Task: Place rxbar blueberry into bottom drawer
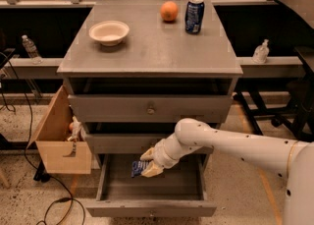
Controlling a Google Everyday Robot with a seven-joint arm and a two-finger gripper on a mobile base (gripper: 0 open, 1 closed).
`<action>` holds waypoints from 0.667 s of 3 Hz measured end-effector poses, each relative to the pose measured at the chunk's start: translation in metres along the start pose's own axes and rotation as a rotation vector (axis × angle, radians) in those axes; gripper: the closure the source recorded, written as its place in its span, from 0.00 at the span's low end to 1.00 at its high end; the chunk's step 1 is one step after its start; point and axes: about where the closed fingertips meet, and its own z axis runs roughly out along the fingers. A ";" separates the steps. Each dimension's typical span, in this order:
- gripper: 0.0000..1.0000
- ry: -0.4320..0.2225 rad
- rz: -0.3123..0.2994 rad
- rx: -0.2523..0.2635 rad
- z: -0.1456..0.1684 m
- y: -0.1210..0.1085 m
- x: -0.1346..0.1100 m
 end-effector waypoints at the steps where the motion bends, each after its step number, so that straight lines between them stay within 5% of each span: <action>1: 1.00 -0.008 0.002 -0.003 0.010 -0.007 0.012; 2: 1.00 -0.030 0.012 -0.016 0.026 -0.016 0.033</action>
Offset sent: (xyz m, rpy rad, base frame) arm 0.0334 -0.0177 -0.0746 0.0556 0.0396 -0.0042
